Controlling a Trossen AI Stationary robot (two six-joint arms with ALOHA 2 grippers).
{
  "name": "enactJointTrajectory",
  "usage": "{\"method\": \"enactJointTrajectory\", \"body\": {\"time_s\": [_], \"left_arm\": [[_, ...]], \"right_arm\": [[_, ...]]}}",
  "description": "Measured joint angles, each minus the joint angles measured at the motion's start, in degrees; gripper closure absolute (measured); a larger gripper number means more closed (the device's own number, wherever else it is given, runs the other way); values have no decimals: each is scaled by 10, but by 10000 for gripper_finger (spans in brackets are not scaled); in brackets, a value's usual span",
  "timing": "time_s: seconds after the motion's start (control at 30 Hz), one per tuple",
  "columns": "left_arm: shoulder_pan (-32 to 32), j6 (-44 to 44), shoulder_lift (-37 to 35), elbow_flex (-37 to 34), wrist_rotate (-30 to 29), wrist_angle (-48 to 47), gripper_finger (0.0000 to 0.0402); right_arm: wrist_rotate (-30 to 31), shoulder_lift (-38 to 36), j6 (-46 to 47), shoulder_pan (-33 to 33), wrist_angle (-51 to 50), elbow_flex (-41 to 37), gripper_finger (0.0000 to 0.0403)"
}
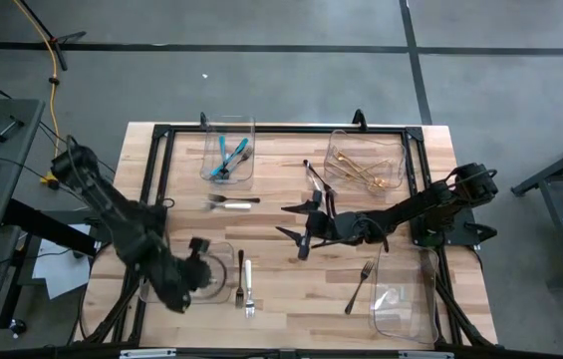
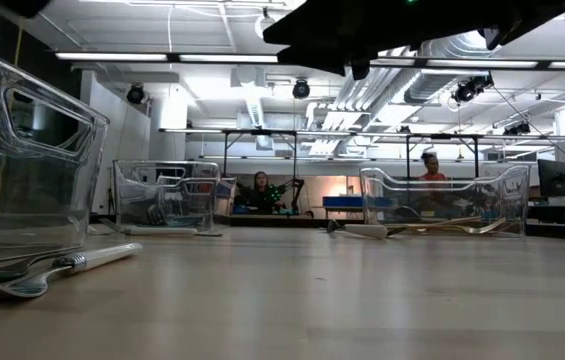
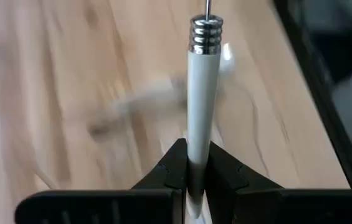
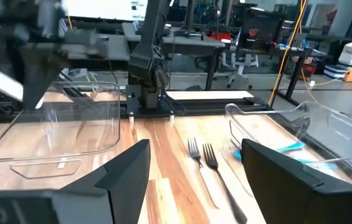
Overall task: Sort silverware by color (type)
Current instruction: Put the white fork into the bottom left transparent bin
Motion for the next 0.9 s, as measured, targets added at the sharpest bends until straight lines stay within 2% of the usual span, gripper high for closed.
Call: {"method": "enactJointTrajectory", "body": {"time_s": [0.17, 0.37, 0.63, 0.9], "left_arm": [[-38, -111, 90, 33, 65, -118, 381], [-50, -164, 162, 33, 134, -223, 381], [-46, -139, 192, 31, 157, -227, 380], [-42, -139, 193, -6, 168, -216, 378]], "right_arm": [[0, 0, 11, 0, -3, 0, 155], [0, 0, 21, 0, -8, 0, 155], [0, 0, 20, 0, -13, 0, 155], [0, 0, 20, 0, -14, 0, 155]]}}
